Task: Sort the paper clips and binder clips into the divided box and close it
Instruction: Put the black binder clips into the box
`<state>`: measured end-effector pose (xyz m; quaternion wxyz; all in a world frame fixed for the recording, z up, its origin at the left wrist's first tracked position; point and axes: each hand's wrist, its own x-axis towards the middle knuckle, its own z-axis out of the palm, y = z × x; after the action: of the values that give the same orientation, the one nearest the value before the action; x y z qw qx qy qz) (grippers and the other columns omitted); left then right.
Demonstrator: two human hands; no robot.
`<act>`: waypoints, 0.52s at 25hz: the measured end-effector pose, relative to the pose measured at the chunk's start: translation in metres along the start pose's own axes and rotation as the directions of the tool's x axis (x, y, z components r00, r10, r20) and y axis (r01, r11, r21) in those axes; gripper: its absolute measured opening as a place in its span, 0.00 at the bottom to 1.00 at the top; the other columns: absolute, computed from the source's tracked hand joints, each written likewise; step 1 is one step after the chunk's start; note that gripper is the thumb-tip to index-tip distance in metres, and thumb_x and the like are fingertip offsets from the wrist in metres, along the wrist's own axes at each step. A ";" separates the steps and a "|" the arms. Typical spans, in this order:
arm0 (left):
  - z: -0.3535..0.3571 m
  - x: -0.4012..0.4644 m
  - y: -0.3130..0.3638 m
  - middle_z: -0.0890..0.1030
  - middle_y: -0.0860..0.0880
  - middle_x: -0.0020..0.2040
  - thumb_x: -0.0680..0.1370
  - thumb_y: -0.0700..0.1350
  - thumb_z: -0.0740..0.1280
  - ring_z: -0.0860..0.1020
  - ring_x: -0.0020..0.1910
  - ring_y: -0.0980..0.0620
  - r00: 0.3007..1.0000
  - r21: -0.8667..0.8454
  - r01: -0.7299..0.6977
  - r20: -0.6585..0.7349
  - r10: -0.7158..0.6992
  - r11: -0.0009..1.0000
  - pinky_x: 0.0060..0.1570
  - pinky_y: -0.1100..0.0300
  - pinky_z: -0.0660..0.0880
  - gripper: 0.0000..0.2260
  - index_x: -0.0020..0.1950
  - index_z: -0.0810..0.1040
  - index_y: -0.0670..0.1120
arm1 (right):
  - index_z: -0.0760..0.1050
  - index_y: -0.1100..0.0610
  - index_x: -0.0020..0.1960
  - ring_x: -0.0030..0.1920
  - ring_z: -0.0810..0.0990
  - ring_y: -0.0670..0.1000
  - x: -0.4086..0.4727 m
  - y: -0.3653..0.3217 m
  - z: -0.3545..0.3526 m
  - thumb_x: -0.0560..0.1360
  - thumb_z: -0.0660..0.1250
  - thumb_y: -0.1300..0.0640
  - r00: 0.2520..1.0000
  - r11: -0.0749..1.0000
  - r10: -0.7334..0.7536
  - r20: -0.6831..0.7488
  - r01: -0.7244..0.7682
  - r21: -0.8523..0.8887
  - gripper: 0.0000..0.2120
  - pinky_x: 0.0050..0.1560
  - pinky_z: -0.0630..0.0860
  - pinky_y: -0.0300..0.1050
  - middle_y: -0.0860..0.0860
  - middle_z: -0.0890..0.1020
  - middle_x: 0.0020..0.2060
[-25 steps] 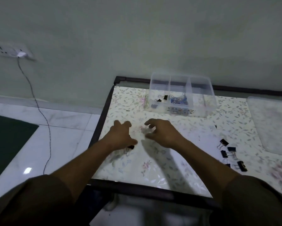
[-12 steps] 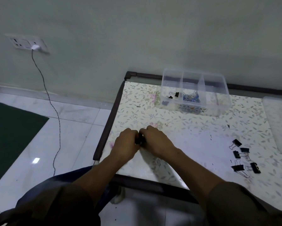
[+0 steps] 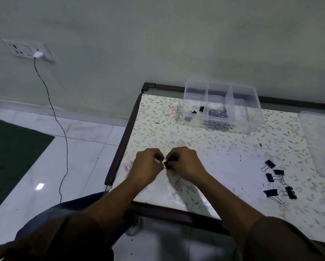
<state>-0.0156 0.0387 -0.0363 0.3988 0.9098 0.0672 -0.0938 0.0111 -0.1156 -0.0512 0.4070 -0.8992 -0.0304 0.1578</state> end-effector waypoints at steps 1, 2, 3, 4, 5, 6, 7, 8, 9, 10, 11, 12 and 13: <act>0.000 0.000 -0.001 0.84 0.50 0.48 0.73 0.34 0.69 0.84 0.39 0.51 1.000 -0.043 0.017 0.000 -0.017 0.999 0.39 0.62 0.81 0.09 0.50 0.84 0.44 | 0.85 0.56 0.48 0.46 0.85 0.50 -0.001 0.003 -0.002 0.71 0.75 0.63 0.999 0.995 0.044 0.005 -0.045 0.094 0.06 0.48 0.82 0.42 0.52 0.87 0.45; -0.001 0.000 -0.002 0.84 0.49 0.47 0.73 0.34 0.70 0.84 0.38 0.50 0.999 -0.085 0.034 0.000 -0.034 0.996 0.36 0.65 0.79 0.08 0.49 0.84 0.44 | 0.86 0.56 0.46 0.45 0.86 0.51 -0.002 0.005 -0.004 0.71 0.76 0.62 0.996 0.977 0.089 0.020 -0.091 0.192 0.05 0.50 0.84 0.47 0.52 0.87 0.43; -0.001 0.001 -0.003 0.84 0.50 0.48 0.73 0.35 0.71 0.85 0.39 0.50 0.999 -0.120 0.047 0.000 -0.047 0.992 0.35 0.65 0.79 0.08 0.49 0.84 0.44 | 0.86 0.55 0.45 0.44 0.87 0.52 -0.003 0.006 -0.006 0.70 0.76 0.62 0.990 0.949 0.130 0.046 -0.138 0.285 0.05 0.51 0.84 0.50 0.52 0.88 0.41; -0.001 0.002 -0.004 0.84 0.50 0.47 0.72 0.35 0.72 0.85 0.40 0.50 0.998 -0.141 0.058 0.002 -0.058 0.988 0.37 0.63 0.80 0.07 0.48 0.84 0.45 | 0.86 0.55 0.44 0.43 0.88 0.52 -0.004 0.006 -0.008 0.70 0.76 0.62 0.984 0.922 0.162 0.070 -0.177 0.344 0.04 0.52 0.84 0.52 0.53 0.88 0.39; 0.000 0.002 -0.005 0.84 0.50 0.47 0.72 0.36 0.73 0.84 0.41 0.51 0.998 -0.155 0.066 0.007 -0.066 0.986 0.41 0.60 0.82 0.07 0.47 0.84 0.46 | 0.86 0.54 0.43 0.43 0.88 0.53 -0.006 0.006 -0.008 0.70 0.76 0.63 0.980 0.911 0.184 0.077 -0.200 0.361 0.04 0.51 0.85 0.51 0.52 0.88 0.38; 0.001 0.002 -0.003 0.85 0.51 0.47 0.72 0.37 0.73 0.84 0.42 0.52 0.998 -0.160 0.070 0.015 -0.069 0.985 0.44 0.57 0.82 0.07 0.47 0.84 0.47 | 0.87 0.54 0.42 0.42 0.87 0.54 -0.008 0.006 -0.010 0.71 0.75 0.63 0.978 0.915 0.198 0.068 -0.209 0.346 0.05 0.48 0.85 0.48 0.52 0.88 0.38; 0.003 0.001 -0.002 0.85 0.51 0.46 0.72 0.37 0.73 0.84 0.42 0.53 0.997 -0.162 0.071 0.022 -0.068 0.984 0.45 0.56 0.83 0.07 0.47 0.85 0.47 | 0.87 0.55 0.42 0.42 0.87 0.53 -0.009 0.005 -0.010 0.71 0.74 0.63 0.978 0.925 0.203 0.053 -0.209 0.317 0.05 0.44 0.83 0.45 0.52 0.88 0.37; 0.005 0.000 0.000 0.85 0.51 0.46 0.72 0.36 0.73 0.84 0.42 0.54 0.998 -0.164 0.065 0.026 -0.062 0.984 0.45 0.57 0.83 0.08 0.47 0.85 0.47 | 0.87 0.54 0.42 0.40 0.87 0.53 -0.009 0.003 -0.009 0.71 0.73 0.63 0.979 0.936 0.204 0.032 -0.204 0.286 0.06 0.41 0.82 0.43 0.52 0.87 0.37; 0.006 -0.001 0.004 0.85 0.51 0.45 0.72 0.36 0.73 0.84 0.41 0.55 0.998 -0.170 0.053 0.031 -0.049 0.984 0.44 0.61 0.82 0.08 0.47 0.85 0.47 | 0.87 0.54 0.41 0.39 0.86 0.52 -0.010 0.000 -0.010 0.71 0.72 0.63 0.980 0.946 0.197 0.012 -0.193 0.261 0.06 0.39 0.81 0.43 0.52 0.87 0.36; 0.005 0.000 0.009 0.86 0.52 0.45 0.72 0.36 0.72 0.84 0.41 0.57 0.999 -0.182 0.036 0.035 -0.030 0.983 0.42 0.65 0.80 0.08 0.47 0.85 0.48 | 0.86 0.54 0.41 0.37 0.85 0.52 -0.010 -0.003 -0.012 0.72 0.71 0.63 0.982 0.951 0.190 -0.004 -0.183 0.249 0.07 0.38 0.82 0.45 0.52 0.87 0.36; 0.003 0.003 0.015 0.86 0.53 0.44 0.72 0.37 0.73 0.84 0.42 0.59 0.999 -0.192 0.012 0.034 -0.006 0.981 0.41 0.69 0.78 0.08 0.47 0.86 0.48 | 0.86 0.55 0.40 0.36 0.86 0.53 -0.008 -0.006 -0.016 0.72 0.71 0.63 0.981 0.948 0.192 -0.021 -0.180 0.262 0.07 0.39 0.84 0.48 0.54 0.87 0.35; 0.000 0.009 0.024 0.86 0.53 0.44 0.71 0.37 0.73 0.83 0.43 0.61 0.999 -0.201 -0.017 0.028 0.023 0.979 0.42 0.72 0.76 0.08 0.47 0.86 0.48 | 0.85 0.56 0.40 0.35 0.86 0.54 -0.004 -0.009 -0.024 0.72 0.71 0.64 0.978 0.936 0.202 -0.041 -0.181 0.301 0.06 0.40 0.86 0.51 0.56 0.87 0.35; -0.003 0.019 0.034 0.86 0.54 0.44 0.71 0.37 0.74 0.83 0.44 0.61 0.998 -0.219 -0.053 0.023 0.060 0.974 0.43 0.71 0.76 0.09 0.48 0.86 0.48 | 0.85 0.58 0.39 0.35 0.87 0.56 0.002 -0.013 -0.035 0.72 0.72 0.66 0.976 0.920 0.209 -0.064 -0.174 0.352 0.06 0.41 0.86 0.53 0.58 0.86 0.35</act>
<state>0.0097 0.0195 -0.0142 0.4996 0.8606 0.0454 -0.0878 0.0242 -0.1319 -0.0207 0.5415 -0.8196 0.1062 0.1545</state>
